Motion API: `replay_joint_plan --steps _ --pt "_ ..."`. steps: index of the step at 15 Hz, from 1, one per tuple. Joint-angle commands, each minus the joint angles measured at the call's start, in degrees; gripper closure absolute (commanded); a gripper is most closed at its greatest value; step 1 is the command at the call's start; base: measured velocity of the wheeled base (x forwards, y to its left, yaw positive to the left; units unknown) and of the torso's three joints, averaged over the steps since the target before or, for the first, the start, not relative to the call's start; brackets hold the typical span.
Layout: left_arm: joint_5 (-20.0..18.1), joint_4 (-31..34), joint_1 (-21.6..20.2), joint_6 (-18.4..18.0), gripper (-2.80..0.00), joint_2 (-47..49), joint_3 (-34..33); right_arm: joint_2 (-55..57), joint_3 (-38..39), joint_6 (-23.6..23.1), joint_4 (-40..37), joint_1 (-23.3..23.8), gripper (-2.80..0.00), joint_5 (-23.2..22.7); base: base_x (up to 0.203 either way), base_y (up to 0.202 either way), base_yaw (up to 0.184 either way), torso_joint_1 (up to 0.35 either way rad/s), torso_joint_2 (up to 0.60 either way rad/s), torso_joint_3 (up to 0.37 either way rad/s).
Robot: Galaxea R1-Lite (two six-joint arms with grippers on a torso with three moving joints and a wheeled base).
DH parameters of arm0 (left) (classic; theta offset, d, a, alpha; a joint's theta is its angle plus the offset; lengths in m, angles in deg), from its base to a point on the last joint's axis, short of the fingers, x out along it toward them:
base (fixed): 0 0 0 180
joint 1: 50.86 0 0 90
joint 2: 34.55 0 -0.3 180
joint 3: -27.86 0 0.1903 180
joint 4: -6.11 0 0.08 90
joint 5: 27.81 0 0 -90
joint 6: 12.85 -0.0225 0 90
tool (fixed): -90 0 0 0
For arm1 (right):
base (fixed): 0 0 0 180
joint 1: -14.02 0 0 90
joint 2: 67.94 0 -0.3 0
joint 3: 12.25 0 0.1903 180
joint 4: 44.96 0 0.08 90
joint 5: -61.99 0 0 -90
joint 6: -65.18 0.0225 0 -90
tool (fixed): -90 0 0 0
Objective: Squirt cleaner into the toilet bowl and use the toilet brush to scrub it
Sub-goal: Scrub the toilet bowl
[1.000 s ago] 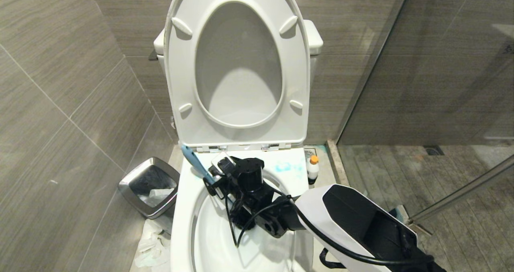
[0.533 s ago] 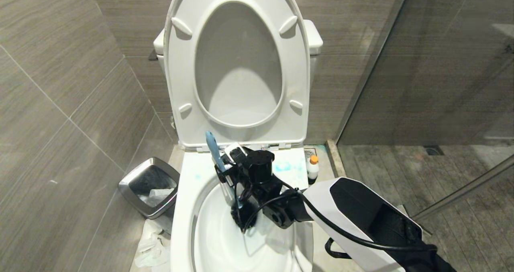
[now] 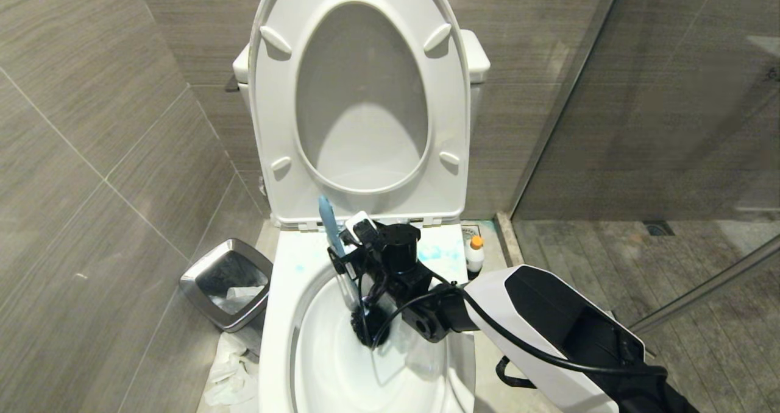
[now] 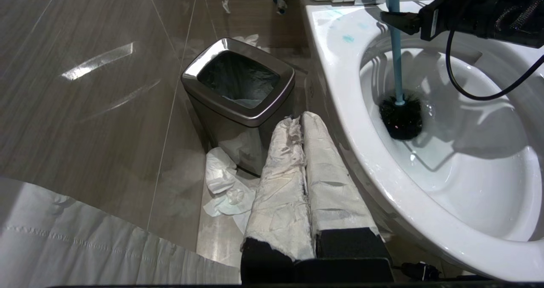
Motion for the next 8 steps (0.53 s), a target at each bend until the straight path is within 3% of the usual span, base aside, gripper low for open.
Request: replay_joint_plan --steps 1,8 --pt "0.0 -0.01 0.0 0.01 0.0 0.05 -0.09 -0.14 -0.06 1.24 0.45 -0.07 -2.8 -2.12 0.0 0.0 0.0 0.0 0.0 0.0" --pt "0.0 -0.01 0.0 -0.06 0.0 0.05 -0.09 0.21 -0.06 1.91 2.17 -0.07 -2.8 -3.57 0.0 0.0 0.0 0.0 0.0 0.0"
